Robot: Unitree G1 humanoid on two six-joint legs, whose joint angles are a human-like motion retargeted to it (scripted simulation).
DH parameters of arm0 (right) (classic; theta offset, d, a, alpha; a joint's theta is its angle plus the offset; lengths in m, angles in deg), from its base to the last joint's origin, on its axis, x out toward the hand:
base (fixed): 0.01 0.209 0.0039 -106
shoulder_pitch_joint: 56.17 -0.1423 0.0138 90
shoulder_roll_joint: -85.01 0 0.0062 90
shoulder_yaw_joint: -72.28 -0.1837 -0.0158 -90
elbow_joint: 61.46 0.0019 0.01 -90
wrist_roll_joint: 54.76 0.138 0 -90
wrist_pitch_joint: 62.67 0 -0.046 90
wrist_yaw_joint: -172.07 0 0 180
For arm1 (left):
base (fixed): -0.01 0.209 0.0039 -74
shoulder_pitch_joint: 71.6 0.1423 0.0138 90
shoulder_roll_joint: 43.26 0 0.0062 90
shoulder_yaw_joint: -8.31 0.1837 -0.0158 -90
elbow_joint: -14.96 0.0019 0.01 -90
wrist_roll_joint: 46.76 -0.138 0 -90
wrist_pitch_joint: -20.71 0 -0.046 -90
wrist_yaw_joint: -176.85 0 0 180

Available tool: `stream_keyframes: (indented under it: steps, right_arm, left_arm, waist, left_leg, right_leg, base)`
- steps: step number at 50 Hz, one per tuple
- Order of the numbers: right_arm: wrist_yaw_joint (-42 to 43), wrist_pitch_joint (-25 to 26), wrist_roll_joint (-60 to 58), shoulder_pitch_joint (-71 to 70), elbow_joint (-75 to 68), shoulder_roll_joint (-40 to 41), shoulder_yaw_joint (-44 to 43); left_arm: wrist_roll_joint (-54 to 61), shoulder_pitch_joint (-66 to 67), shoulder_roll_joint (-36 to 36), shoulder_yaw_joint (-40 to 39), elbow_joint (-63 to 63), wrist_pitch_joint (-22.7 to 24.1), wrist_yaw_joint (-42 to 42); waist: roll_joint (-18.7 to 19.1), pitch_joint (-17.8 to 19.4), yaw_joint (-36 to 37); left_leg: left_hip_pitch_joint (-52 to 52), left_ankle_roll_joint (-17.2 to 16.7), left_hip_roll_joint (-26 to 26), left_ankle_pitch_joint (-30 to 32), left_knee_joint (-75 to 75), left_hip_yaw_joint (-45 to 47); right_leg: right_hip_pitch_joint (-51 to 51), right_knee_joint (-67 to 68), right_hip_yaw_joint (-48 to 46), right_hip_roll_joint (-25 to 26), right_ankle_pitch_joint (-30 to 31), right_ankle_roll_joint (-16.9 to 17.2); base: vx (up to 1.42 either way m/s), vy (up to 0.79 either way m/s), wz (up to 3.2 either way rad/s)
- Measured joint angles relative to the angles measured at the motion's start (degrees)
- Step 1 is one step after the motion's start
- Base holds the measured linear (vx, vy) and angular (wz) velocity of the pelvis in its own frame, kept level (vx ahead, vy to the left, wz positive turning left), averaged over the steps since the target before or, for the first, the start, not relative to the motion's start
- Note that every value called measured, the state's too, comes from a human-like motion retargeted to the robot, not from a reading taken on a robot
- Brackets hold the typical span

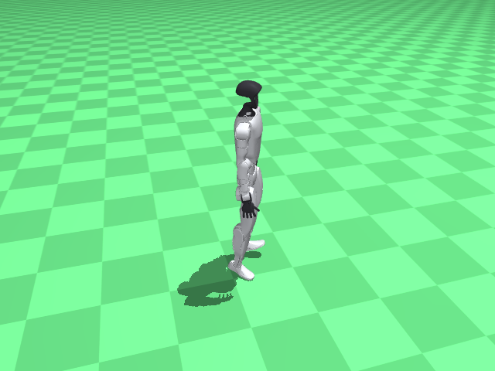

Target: In place motions

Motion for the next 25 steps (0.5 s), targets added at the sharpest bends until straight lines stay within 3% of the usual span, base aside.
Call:
stream_keyframes:
  steps: [15,25]
  right_arm:
    - [1.1,5.3,-3.2,3.6,-8.5,-1.3,-0.9]
    - [-1.1,2.9,-4.8,5.9,-5.1,-0.5,-0.7]
  left_arm:
    - [-0.4,-0.6,-0.3,0.7,-0.6,0.4,0.1]
    - [-1.7,0.6,0.0,0.5,3.4,-0.1,0.2]
  waist:
    - [-1.2,-0.5,3.3]
    - [-0.7,0.0,4.9]
  left_leg:
    - [-0.6,0.5,-2.2,1.1,-0.9,-3.6]
    - [-1.3,0.6,-3.2,2.1,-1.2,-6.1]
  right_leg:
    - [2.0,0.2,-2.9,-1.6,-1.7,0.9]
    - [3.5,0.2,-5.9,-2.2,-2.6,1.4]
  base:
    - [-0.06,0.08,0.25]
    - [-0.13,0.07,0.30]
